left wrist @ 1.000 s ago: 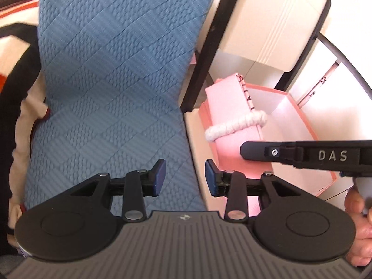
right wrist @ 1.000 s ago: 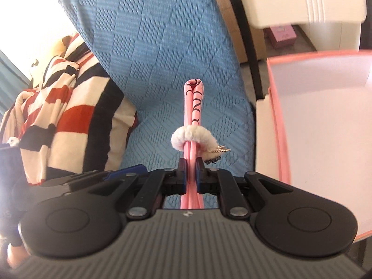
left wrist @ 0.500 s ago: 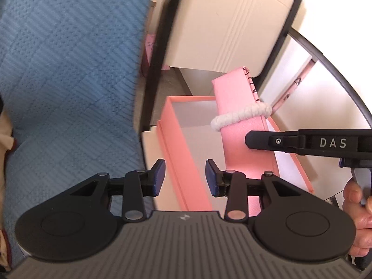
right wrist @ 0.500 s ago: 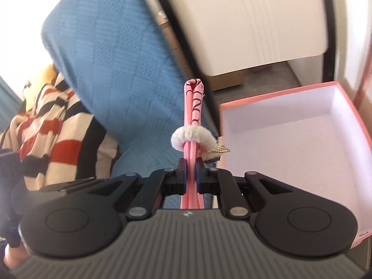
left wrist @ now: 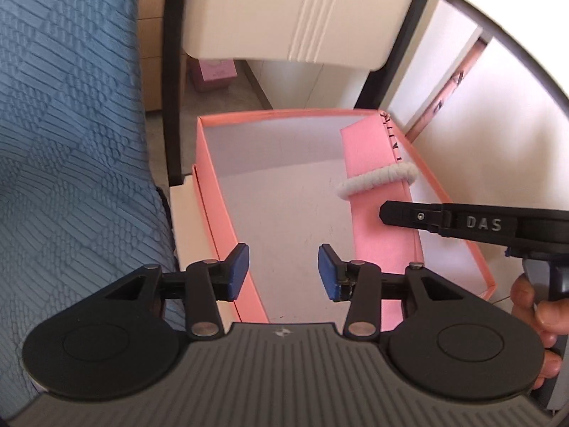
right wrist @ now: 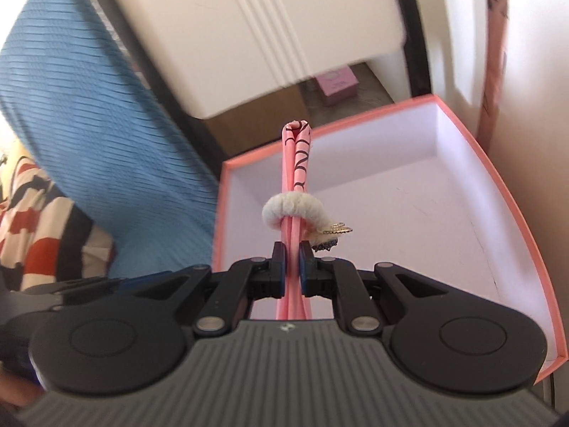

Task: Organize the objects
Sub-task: 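Carry the tied pink bag in the right gripper over the open pink box, then lower the bag into the box and open the right gripper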

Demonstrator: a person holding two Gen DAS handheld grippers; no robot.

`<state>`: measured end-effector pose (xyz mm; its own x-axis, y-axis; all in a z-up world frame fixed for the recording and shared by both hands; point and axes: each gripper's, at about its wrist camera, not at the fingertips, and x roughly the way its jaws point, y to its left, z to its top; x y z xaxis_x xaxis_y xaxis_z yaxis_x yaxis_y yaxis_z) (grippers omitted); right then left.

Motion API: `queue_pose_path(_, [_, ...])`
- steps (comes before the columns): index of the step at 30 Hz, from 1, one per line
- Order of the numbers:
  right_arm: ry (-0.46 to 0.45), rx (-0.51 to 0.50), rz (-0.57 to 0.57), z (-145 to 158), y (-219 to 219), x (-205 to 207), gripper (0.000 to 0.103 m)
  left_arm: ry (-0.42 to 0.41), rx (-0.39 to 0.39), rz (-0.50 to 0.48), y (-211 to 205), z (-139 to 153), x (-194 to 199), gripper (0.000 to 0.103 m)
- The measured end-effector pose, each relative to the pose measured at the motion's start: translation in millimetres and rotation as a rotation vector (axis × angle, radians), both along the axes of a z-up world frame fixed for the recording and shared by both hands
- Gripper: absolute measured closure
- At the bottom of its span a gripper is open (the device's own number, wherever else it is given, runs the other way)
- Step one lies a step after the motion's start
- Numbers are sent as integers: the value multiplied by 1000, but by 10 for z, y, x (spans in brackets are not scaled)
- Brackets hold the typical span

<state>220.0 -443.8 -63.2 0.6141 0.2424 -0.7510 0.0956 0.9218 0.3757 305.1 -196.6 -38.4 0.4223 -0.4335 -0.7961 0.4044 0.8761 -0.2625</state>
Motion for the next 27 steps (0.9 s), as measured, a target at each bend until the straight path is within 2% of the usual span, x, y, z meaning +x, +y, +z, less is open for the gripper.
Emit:
queue_pose_path(7, [48,-11,-39,-412,-129,96,92,32,13,-6,-108,-238,116,53])
queue_pose_path(12, [64,-32,-70,-529,-177,86,90,28,28,-15,-105,-253,106,53])
queue_pose_path(15, [72,-42,-82,-522,-199,70,78,31,18,-10,-87,-225,91,52])
queue_pose_path(17, [69,-37,-93,-476,-220,58,62,26,12,-7,-57,-174,71,51])
queue_pose_path(19, [55,-37,-98,-378,-213,17,57,16,2,-8,-16,-93,33,51])
queue_pose_path(24, [-8,-43,-94,28,-156,-127,58,-21,-29,-22,116,198,-130,49])
queue_pose_path(27, [-58,-37,-82,345,-97,-277,58,-70,-53,-47,212,441,-269,43])
